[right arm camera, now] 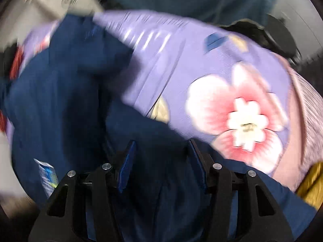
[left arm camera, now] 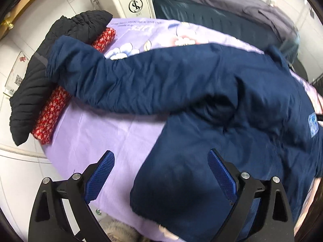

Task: Fold large clothes
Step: 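Spread the jacket flat with both grippers, pulling the hem straight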

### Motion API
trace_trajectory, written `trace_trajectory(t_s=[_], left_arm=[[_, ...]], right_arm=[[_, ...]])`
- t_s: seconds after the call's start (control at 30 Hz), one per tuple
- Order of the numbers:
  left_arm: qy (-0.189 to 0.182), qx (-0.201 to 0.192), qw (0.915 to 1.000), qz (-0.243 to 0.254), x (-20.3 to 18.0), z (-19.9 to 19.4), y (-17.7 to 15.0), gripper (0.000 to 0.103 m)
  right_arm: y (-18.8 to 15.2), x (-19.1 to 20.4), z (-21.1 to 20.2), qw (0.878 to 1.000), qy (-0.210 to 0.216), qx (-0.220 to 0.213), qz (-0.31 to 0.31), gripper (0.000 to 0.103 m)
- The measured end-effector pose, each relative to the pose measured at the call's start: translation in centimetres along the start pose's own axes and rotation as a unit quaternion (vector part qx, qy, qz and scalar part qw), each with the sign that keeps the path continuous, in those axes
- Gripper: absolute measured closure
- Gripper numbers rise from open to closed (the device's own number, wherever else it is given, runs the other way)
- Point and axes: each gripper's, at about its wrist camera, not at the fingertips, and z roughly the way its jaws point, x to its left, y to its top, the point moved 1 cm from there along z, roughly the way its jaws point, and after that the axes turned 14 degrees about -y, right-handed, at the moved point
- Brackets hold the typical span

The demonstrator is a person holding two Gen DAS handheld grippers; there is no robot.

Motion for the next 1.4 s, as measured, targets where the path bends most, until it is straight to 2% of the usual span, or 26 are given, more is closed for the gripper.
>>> trace_trajectory(t_s=[0.03, 0.07, 0.13, 0.17, 0.23, 0.27, 0.33, 0.4, 0.47, 0.53, 0.6, 0.63, 0.67, 0.7, 0.73, 0.77, 0.8, 0.87, 0.9, 0.97, 1.07, 1.13, 1.23, 1.33, 1.4], left_arm=[[0.005, 0.0, 1.0, 0.001, 0.1, -0.1, -0.3, 0.011], [0.011, -0.002, 0.9999, 0.0, 0.1, -0.3, -0.7, 0.011], [0.013, -0.002, 0.9999, -0.006, 0.4, -0.5, -1.0, 0.011], [0.013, -0.002, 0.9999, -0.011, 0.5, -0.5, -1.1, 0.011], [0.01, -0.006, 0.9997, -0.022, 0.7, -0.7, -0.8, 0.011], [0.009, -0.007, 0.9997, -0.023, 0.7, -0.7, -0.6, 0.011], [0.004, -0.012, 0.9996, -0.023, 0.4, -0.7, -0.1, 0.011], [-0.001, -0.013, 0.9998, -0.017, -0.2, -0.5, 0.3, 0.011], [-0.01, -0.013, 0.9998, -0.013, -0.8, -0.2, 0.7, 0.011], [-0.019, -0.013, 0.9997, -0.01, -1.4, 0.1, 1.0, 0.011], [-0.021, -0.015, 0.9997, 0.002, -2.0, 0.4, 1.0, 0.011], [-0.021, -0.014, 0.9997, 0.008, -2.1, 0.5, 0.9, 0.011], [-0.018, -0.013, 0.9996, 0.015, -2.1, 0.6, 0.8, 0.011], [-0.015, -0.011, 0.9996, 0.022, -1.9, 0.9, 0.6, 0.011], [-0.014, -0.01, 0.9996, 0.024, -1.7, 1.0, 0.4, 0.011], [-0.012, -0.008, 0.9996, 0.025, -1.0, 1.3, 0.3, 0.011], [-0.011, -0.007, 0.9997, 0.021, -0.4, 1.4, 0.1, 0.011], [-0.023, 0.001, 0.9997, 0.0, 1.7, 2.0, -0.4, 0.011], [-0.032, 0.008, 0.9994, -0.014, 3.0, 2.3, -0.7, 0.011], [-0.04, 0.012, 0.9985, -0.035, 5.3, 2.7, -1.1, 0.011], [-0.047, 0.025, 0.9975, -0.047, 8.8, 3.4, -2.2, 0.011], [-0.057, 0.032, 0.9969, -0.043, 10.1, 3.7, -2.7, 0.011], [-0.101, 0.057, 0.9927, -0.035, 11.3, 4.4, -3.8, 0.011], [-0.132, 0.09, 0.9872, 0.005, 10.7, 5.2, -5.2, 0.011], [-0.142, 0.11, 0.9826, 0.046, 9.9, 5.8, -6.3, 0.011]], right_arm=[[-0.5, 0.7, 0.2, 1.0, -0.016, -0.007, -0.022, 0.07], [-1.2, 1.0, 0.0, 0.998, -0.041, -0.019, -0.04, 0.085], [-2.1, 0.5, -1.0, 0.998, -0.031, -0.043, -0.041, 0.089], [-2.5, -0.5, -2.0, 0.998, -0.029, -0.058, -0.021, 0.091], [-2.9, -2.6, -4.3, 0.994, -0.062, -0.088, 0.012, 0.092], [-2.9, -4.1, -6.0, 0.989, -0.095, -0.113, 0.03, 0.093], [-3.0, -7.3, -8.5, 0.98, -0.121, -0.146, 0.065, 0.093], [-2.5, -9.5, -9.2, 0.977, -0.129, -0.143, 0.087, 0.093], [-2.2, -9.8, -8.6, 0.973, -0.168, -0.138, 0.082, 0.093], [-1.8, -9.8, -6.7, 0.975, -0.171, -0.1, 0.099, 0.091], [-1.8, -9.7, -5.8, 0.975, -0.132, -0.094, 0.154, 0.085], [-2.1, -9.5, -5.9, 0.973, -0.116, -0.096, 0.172, 0.072], [-2.2, -9.2, -6.1, 0.971, -0.117, -0.089, 0.189, 0.051], [-2.6, -8.8, -6.8, 0.967, -0.126, -0.086, 0.205, 0.042], [-2.8, -8.4, -7.5, 0.963, -0.125, -0.097, 0.218, 0.035], [-3.9, -8.0, -8.5, 0.959, -0.113, -0.117, 0.232, 0.035], [-5.1, -7.9, -9.6, 0.956, -0.097, -0.132, 0.242, 0.034], [-7.9, -6.5, -11.5, 0.956, -0.05, -0.14, 0.253, 0.025], [-8.7, -6.2, -11.9, 0.956, -0.033, -0.139, 0.255, 0.025], [-12.5, -4.0, -12.5, 0.96, 0.021, -0.123, 0.251, 0.025], [-17.0, -0.5, -12.1, 0.969, 0.057, -0.083, 0.225, 0.025], [-21.1, 2.3, -11.7, 0.975, 0.061, -0.054, 0.207, 0.025], [-27.1, 5.7, -10.8, 0.976, 0.064, -0.009, 0.21, 0.025], [-32.8, 7.5, -9.6, 0.971, 0.046, 0.034, 0.233, 0.025], [-35.6, 8.4, -9.0, 0.962, 0.059, 0.059, 0.26, 0.025]])
